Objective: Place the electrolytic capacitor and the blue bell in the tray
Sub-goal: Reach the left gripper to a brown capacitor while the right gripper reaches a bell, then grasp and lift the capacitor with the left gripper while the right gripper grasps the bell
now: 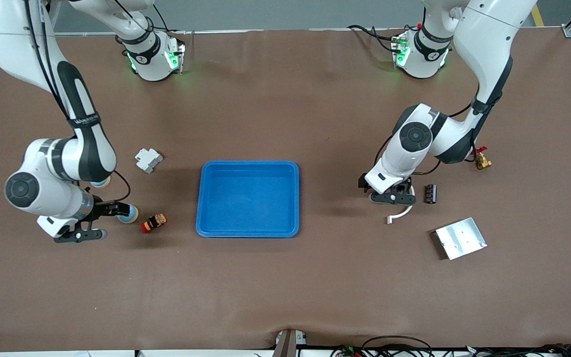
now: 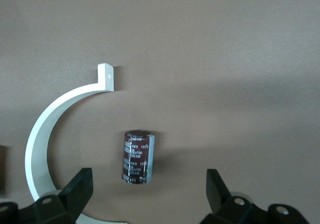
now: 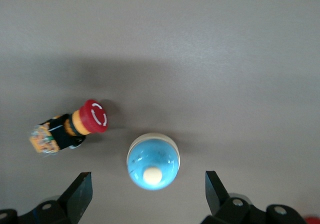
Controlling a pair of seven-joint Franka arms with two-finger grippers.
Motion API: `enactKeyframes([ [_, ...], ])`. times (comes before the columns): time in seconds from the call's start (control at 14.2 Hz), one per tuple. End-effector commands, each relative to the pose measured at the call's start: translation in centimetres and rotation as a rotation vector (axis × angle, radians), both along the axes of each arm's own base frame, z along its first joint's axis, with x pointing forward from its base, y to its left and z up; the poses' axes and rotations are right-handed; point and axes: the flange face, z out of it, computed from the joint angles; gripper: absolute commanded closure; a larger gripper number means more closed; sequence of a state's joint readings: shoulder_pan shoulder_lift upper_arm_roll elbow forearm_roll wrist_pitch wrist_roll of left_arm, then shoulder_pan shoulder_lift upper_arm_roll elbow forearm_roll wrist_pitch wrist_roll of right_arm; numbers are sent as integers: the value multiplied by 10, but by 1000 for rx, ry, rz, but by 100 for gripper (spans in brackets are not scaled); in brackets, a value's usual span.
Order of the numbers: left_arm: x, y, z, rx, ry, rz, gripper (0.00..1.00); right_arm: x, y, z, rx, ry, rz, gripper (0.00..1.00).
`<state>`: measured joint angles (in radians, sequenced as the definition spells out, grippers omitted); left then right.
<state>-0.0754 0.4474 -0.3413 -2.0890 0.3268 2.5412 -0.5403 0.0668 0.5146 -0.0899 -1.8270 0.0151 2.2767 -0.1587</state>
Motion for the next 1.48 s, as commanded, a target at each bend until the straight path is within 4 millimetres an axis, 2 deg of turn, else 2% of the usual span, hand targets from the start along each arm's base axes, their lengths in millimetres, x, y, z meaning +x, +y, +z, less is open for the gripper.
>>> enactKeyframes([
  [0.0,-3,0,-13,8,-23,-9,0,-10,-3,-19,-6,-4,67,0],
  [0.07,-1,0,-14,6,-28,-5,0,-10,-1,-24,-7,-13,74,0],
  [0.14,-3,0,-20,8,-22,-10,0,-13,0,-37,-8,-4,76,0],
  [0.42,-2,3,-29,-3,-30,-18,0,-18,6,-56,-9,13,87,0],
  [0.85,-1,5,-37,-13,-36,-21,0,-21,2,-78,-9,14,77,0],
  [1.06,-1,5,-38,-14,-34,-19,0,-21,2,-79,-4,14,70,0],
  [1.2,-2,6,-40,-12,-30,-18,19,-24,-2,-81,10,18,43,0],
  [1.27,-2,6,-40,-13,-31,-18,25,-24,-3,-79,10,20,40,0],
  [1.34,-2,7,-40,-12,-31,-17,33,-24,-3,-78,11,23,39,7],
  [1.41,-1,8,-40,-10,-31,-14,49,-24,-2,-77,11,21,39,17],
])
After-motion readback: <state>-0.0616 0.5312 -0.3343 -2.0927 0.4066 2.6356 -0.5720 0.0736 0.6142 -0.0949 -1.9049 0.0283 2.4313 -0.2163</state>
